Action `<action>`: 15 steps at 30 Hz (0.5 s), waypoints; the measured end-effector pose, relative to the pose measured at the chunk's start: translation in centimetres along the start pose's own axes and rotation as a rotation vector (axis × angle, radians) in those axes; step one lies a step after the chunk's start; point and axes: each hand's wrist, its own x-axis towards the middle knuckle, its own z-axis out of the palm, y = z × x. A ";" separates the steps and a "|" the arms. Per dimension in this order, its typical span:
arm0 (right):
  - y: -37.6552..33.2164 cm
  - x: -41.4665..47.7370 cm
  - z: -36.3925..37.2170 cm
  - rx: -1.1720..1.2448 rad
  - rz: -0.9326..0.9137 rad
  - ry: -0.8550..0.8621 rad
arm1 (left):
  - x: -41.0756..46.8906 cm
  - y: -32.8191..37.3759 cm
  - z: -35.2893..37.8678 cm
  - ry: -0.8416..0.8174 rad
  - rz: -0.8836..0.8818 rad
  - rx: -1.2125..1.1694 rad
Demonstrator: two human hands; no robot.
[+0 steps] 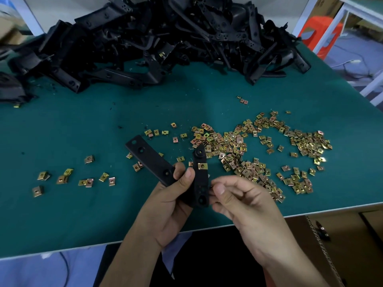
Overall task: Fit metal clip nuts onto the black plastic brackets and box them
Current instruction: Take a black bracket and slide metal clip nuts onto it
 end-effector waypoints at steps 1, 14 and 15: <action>0.0 0.0 0.1 0.021 0.012 0.007 | 0.0 0.0 -0.1 0.001 0.000 0.004; -0.2 0.2 0.5 0.155 0.147 0.011 | 0.0 -0.2 -0.4 0.011 0.000 0.055; -0.2 0.2 0.6 0.166 0.152 0.022 | 0.0 -0.2 -0.4 0.008 0.004 0.057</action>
